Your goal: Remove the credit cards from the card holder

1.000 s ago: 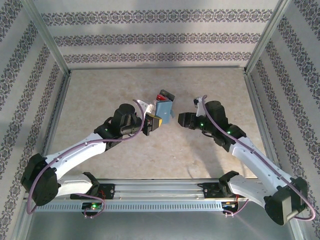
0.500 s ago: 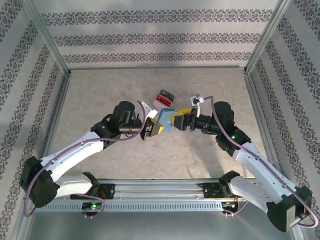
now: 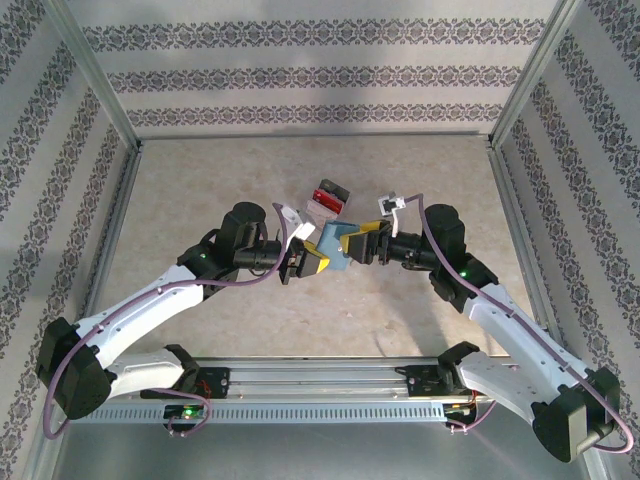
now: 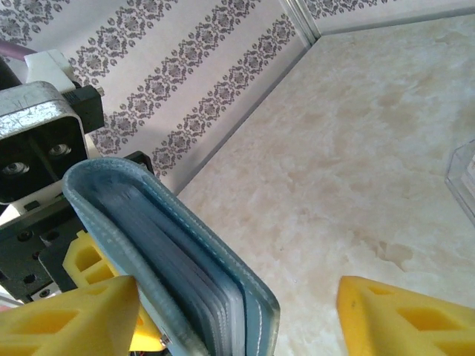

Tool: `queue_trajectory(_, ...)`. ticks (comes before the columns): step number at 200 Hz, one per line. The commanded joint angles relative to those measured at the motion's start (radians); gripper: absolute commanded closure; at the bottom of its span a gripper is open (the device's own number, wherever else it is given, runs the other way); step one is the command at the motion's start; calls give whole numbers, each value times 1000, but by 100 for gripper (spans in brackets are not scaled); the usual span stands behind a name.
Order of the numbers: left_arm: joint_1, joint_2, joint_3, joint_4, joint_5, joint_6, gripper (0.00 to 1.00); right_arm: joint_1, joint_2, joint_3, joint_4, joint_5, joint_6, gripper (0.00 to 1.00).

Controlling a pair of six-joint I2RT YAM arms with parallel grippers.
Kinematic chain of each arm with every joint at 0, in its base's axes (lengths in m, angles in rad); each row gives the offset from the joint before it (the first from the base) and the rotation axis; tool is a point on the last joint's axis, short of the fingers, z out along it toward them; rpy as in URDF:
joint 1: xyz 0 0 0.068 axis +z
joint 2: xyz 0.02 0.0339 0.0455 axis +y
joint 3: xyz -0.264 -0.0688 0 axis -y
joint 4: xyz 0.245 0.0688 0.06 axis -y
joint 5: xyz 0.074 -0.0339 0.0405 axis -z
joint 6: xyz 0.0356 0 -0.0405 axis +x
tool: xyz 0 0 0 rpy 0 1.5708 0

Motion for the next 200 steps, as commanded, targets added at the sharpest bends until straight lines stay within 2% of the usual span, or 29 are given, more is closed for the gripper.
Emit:
queue_trajectory(1,7,-24,1,44,59,16,100,-12,-8,-11,48,-42,4,38)
queue_trajectory(26,8,-12,6,38,56,14,100,-12,-7,-14,93,-83,25,54)
queue_trajectory(43,7,-1,8,41,50,4,100,-12,0,-17,123,-115,44,68)
queue_trajectory(60,9,10,10,43,19,-17,94,-9,5,-14,133,-130,58,87)
queue_trajectory(68,8,14,15,40,6,-26,89,-7,6,-14,132,-127,62,91)
queue_trajectory(91,8,32,35,20,-31,-50,66,-2,5,-16,130,-84,82,97)
queue_trajectory(122,6,43,39,32,-122,-99,47,17,18,-8,123,-14,108,98)
queue_trajectory(150,2,42,12,111,-147,-132,28,51,38,15,115,49,114,98)
queue_trajectory(172,-1,60,11,157,-112,-142,25,73,66,35,120,57,115,98)
queue_trajectory(200,-1,89,22,173,-84,-150,29,82,94,58,124,38,107,97)
